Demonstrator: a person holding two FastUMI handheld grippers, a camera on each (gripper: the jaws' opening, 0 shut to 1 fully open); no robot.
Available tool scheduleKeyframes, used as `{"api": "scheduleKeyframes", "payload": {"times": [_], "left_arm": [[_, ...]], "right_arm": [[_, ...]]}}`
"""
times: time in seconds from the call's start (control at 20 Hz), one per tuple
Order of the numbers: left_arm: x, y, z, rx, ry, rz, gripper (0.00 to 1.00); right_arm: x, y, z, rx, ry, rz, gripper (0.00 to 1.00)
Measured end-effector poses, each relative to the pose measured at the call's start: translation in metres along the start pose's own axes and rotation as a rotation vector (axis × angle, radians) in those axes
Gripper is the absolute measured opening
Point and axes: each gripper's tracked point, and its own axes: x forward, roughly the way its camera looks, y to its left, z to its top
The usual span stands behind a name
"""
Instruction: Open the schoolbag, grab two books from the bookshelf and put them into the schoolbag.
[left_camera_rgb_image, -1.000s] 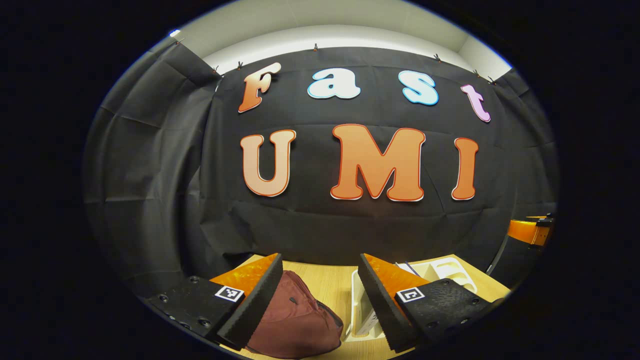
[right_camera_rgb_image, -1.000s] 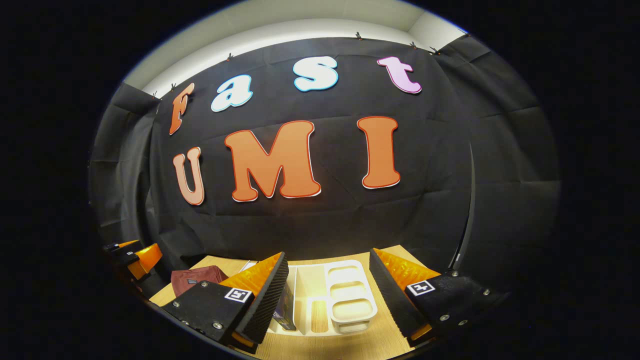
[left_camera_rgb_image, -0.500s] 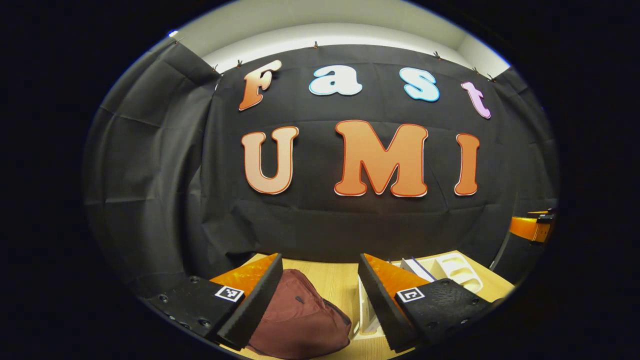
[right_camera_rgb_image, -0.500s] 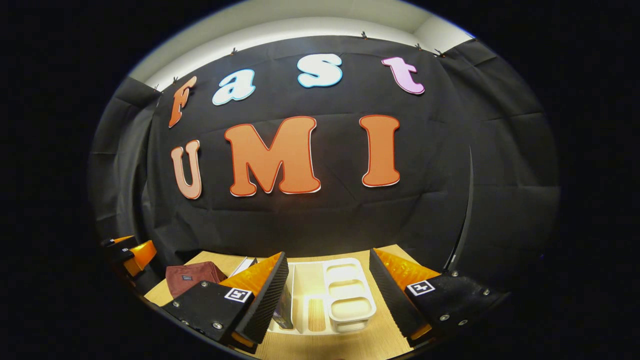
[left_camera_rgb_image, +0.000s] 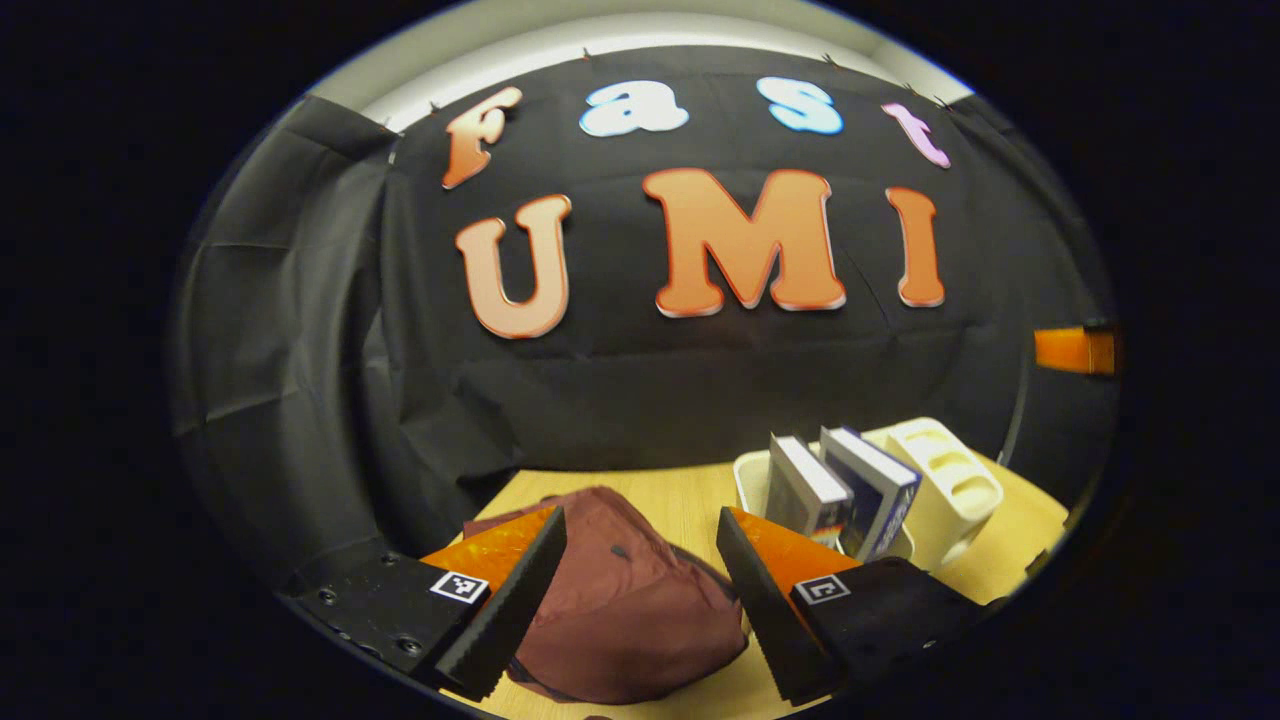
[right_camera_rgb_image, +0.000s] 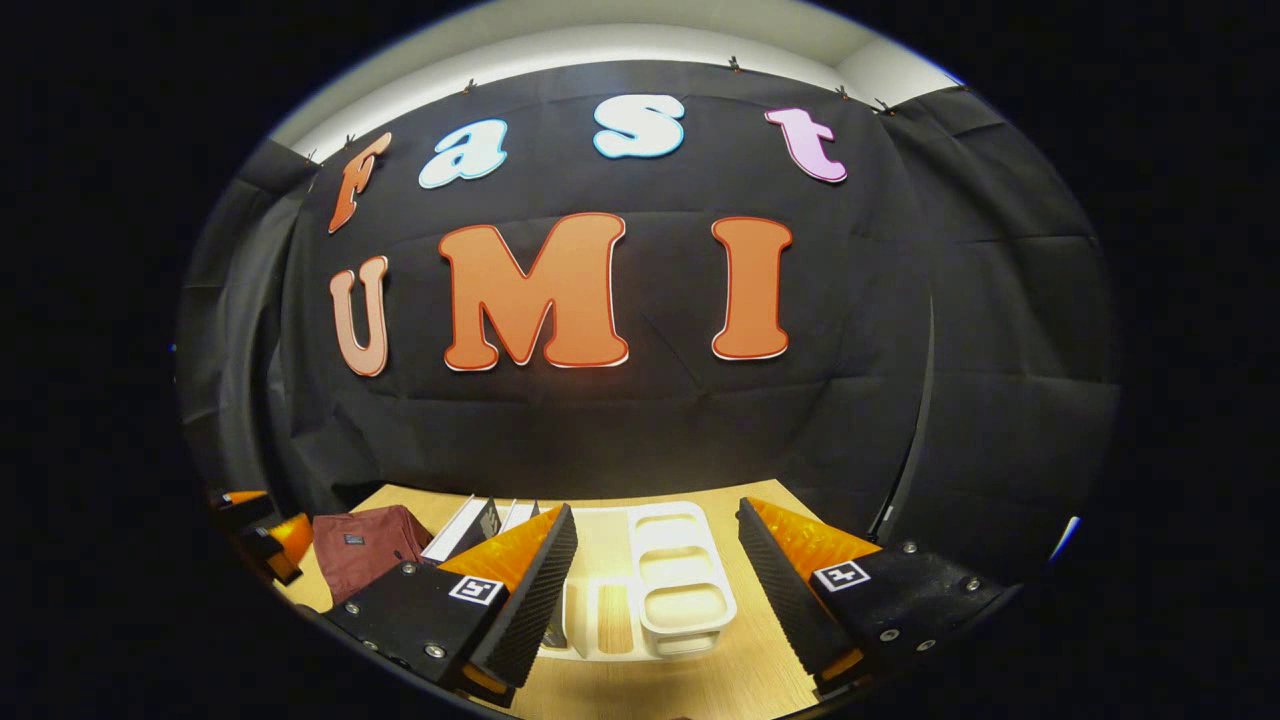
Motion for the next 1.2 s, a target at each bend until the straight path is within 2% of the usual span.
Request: {"api": "scheduleKeyframes", "payload": {"times": [0.2, 0.4, 0.5, 0.6, 0.8, 1.1, 1.2], "left_arm": [[-0.003, -0.013, -0.064, 0.173, 0.089, -0.034, 0.96], [0.005, -0.022, -0.125, 0.358, 0.175, -0.031, 0.96], [0.009, -0.033, -0.141, 0.487, 0.175, -0.068, 0.98], [0.012, -0.049, -0.155, 0.564, 0.176, -0.106, 0.98], [0.025, -0.066, -0.199, 0.615, 0.250, -0.155, 0.98], [0.036, -0.059, -0.230, 0.662, 0.344, -0.140, 0.98], [0.038, -0.063, -0.234, 0.643, 0.364, -0.166, 0.95]], "right_arm": [[-0.002, -0.014, -0.011, -0.006, 0.038, -0.038, 0.97], [-0.005, -0.033, -0.023, -0.027, 0.080, -0.084, 0.97], [-0.008, -0.042, -0.029, -0.032, 0.103, -0.103, 0.97], [-0.010, -0.050, -0.034, -0.042, 0.120, -0.121, 0.97], [-0.014, -0.063, -0.038, -0.072, 0.136, -0.144, 0.97], [-0.013, -0.076, -0.049, -0.050, 0.172, -0.154, 0.97], [-0.013, -0.078, -0.052, -0.057, 0.178, -0.150, 0.97]]}}
